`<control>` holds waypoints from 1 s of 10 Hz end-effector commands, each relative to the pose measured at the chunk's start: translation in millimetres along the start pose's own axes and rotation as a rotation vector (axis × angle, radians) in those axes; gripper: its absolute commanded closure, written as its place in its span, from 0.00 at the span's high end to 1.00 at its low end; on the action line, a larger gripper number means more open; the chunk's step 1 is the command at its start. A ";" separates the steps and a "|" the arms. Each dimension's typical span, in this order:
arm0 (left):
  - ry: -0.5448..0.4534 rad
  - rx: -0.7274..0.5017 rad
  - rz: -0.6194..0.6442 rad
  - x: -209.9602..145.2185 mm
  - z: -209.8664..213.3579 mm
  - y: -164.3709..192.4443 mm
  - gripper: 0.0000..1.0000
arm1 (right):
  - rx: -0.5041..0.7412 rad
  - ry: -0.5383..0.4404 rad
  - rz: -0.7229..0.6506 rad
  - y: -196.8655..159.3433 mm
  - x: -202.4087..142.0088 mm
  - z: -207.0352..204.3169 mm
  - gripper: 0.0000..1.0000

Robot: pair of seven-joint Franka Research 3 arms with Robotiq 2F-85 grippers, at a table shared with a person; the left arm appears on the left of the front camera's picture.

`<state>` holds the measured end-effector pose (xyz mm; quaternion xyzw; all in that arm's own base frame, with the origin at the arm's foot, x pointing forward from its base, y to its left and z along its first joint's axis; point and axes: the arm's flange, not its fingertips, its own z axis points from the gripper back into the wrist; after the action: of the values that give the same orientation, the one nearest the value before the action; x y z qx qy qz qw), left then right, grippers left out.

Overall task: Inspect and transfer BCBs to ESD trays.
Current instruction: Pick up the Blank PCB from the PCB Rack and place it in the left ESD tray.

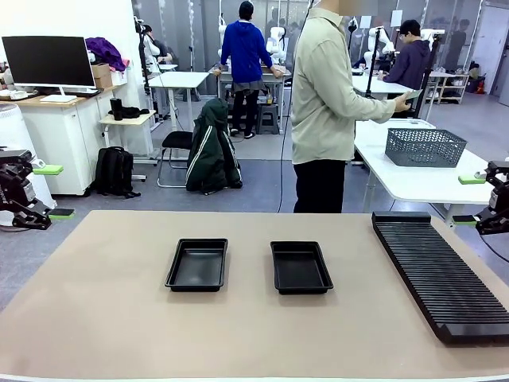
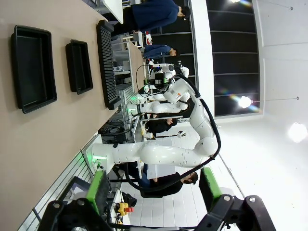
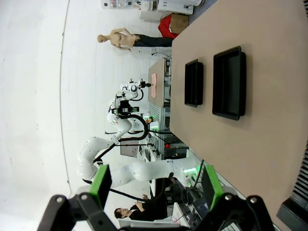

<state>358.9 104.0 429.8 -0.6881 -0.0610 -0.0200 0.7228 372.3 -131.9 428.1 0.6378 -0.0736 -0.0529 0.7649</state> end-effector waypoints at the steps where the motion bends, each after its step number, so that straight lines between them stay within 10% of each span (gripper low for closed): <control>1: -0.005 0.001 -0.002 0.4 0.4 -0.3 1.00 | 0.000 0.002 0.000 0.1 0.1 -0.6 1.00; 10: -0.005 0.001 -0.002 0.4 0.4 -0.3 1.00 | 0.000 0.002 0.000 0.1 0.1 -0.6 1.00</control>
<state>358.9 104.0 429.8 -0.6881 -0.0610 -0.0200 0.7228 372.3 -131.9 428.1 0.6378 -0.0736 -0.0529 0.7649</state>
